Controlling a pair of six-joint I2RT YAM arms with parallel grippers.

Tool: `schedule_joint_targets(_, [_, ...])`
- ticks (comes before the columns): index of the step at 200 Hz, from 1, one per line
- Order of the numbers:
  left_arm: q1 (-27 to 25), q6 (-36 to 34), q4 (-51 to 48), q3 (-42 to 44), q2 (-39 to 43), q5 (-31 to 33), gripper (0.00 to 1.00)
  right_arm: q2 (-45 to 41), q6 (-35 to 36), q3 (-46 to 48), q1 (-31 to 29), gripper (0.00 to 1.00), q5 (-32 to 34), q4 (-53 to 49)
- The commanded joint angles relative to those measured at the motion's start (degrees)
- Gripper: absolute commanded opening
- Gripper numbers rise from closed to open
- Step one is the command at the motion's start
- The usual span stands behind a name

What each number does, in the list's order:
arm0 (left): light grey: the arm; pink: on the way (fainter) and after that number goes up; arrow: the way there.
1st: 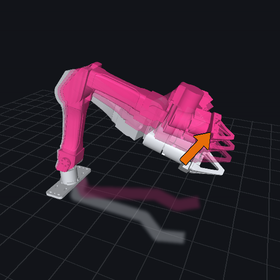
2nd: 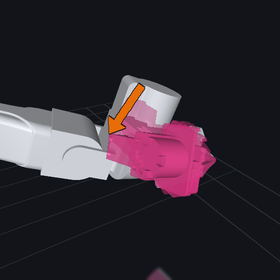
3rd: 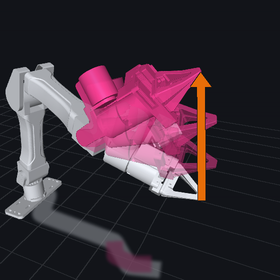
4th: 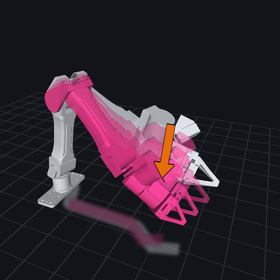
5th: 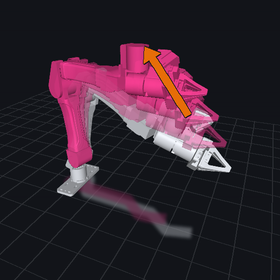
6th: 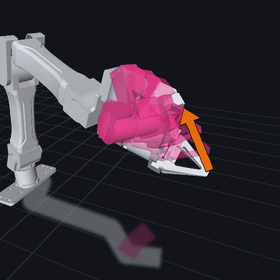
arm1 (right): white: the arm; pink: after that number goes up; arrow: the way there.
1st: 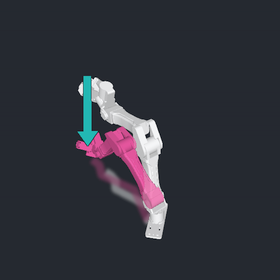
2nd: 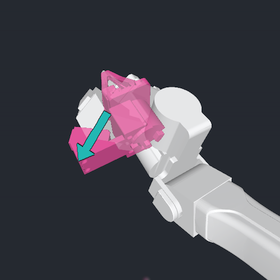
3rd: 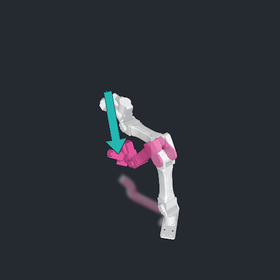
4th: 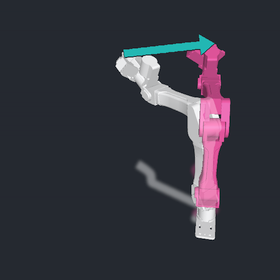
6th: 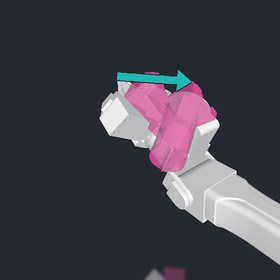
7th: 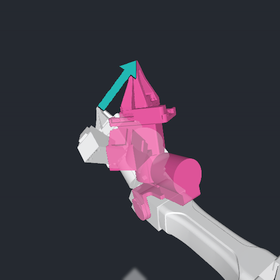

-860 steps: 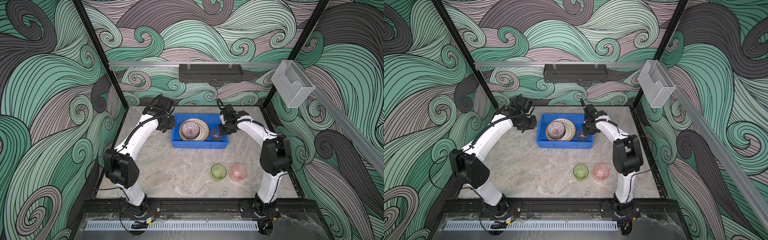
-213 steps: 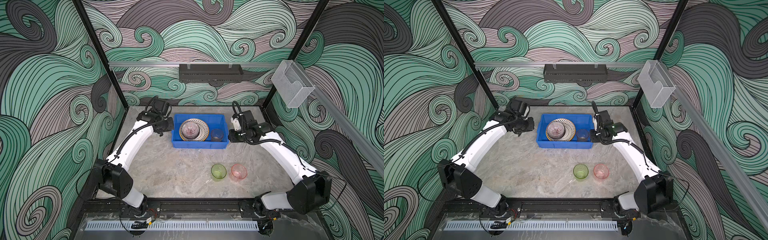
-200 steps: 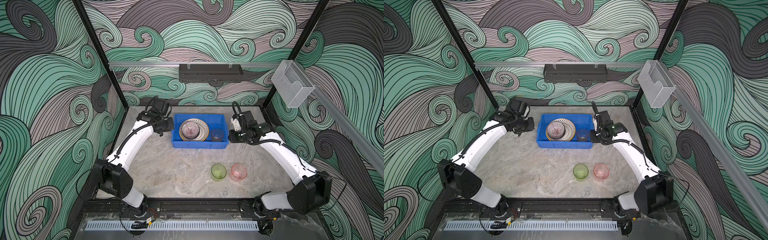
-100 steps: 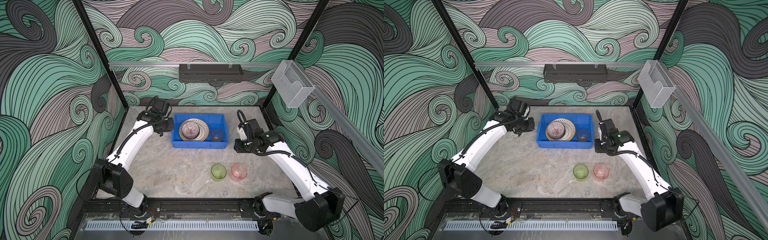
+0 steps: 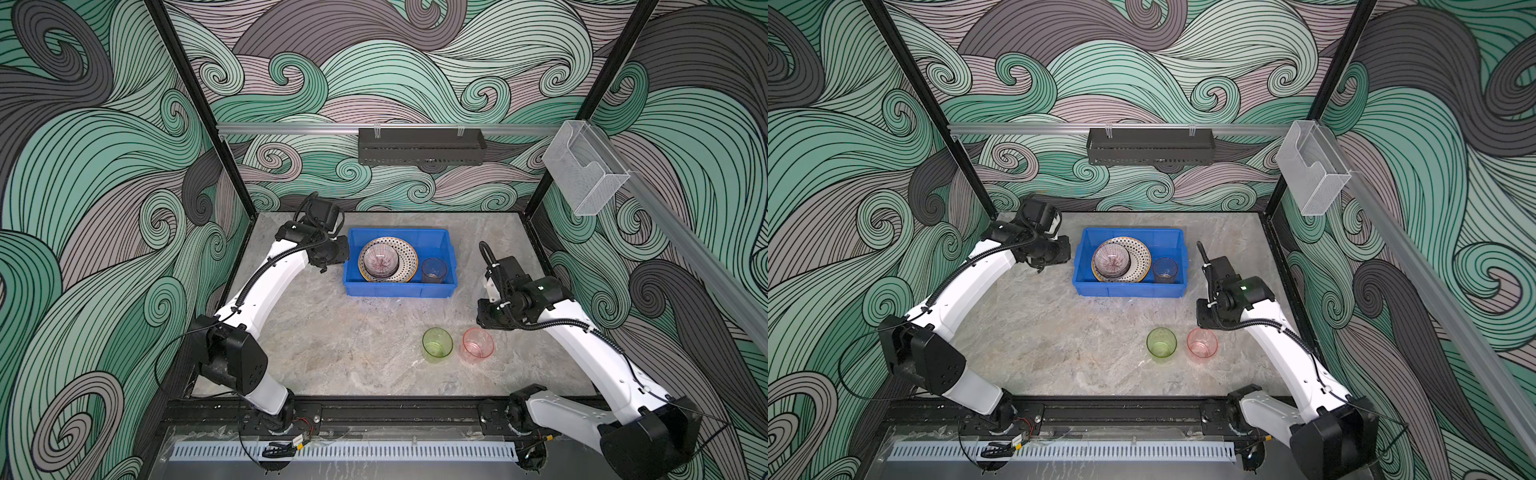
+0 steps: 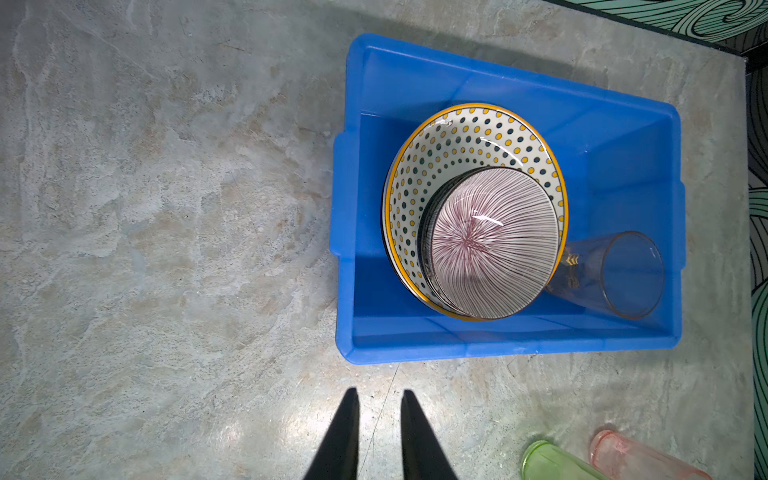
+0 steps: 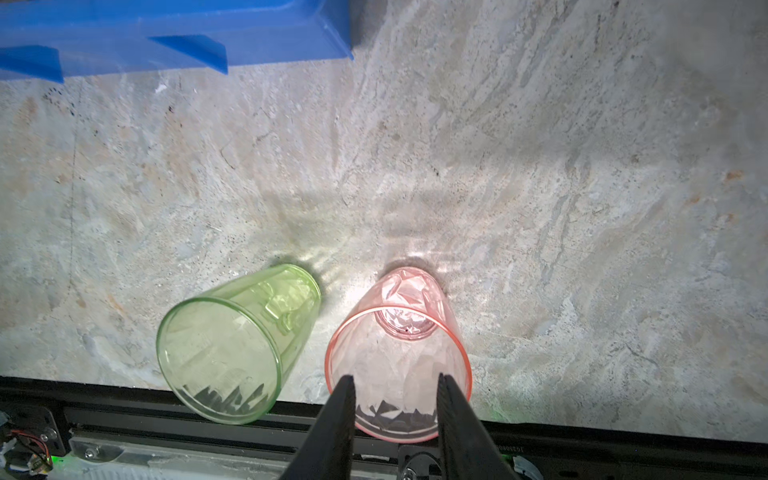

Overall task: Place the mixed dishes into the plastic bin
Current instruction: 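Move the right gripper down to the pink cup rim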

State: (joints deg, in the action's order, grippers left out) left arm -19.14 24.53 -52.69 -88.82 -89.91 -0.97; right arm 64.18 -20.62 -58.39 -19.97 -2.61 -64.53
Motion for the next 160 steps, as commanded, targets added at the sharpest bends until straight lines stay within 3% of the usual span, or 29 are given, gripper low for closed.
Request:
schedule_joint_targets(1, [0.43,-1.06,-0.79,-2.26,-0.93,-1.09,0.22,-1.72,-2.66,1.15,0.19,0.36,-0.58,-3.18])
schedule_joint_targets(75, [0.44,-1.55,-1.28,-2.24,-0.88,-1.31,0.22,-4.2,-6.38,5.93,0.3,0.39,1.78,-4.4])
schedule_joint_targets(94, [0.42,-1.69,-1.16,-1.92,-0.97,-1.31,0.22,-3.92,-7.78,7.01,0.7,0.41,5.62,-4.27])
schedule_joint_targets(160, [0.42,-2.5,-2.77,-1.72,-1.14,-0.52,0.23,-1.25,-9.18,7.59,2.21,0.41,6.5,-4.24])
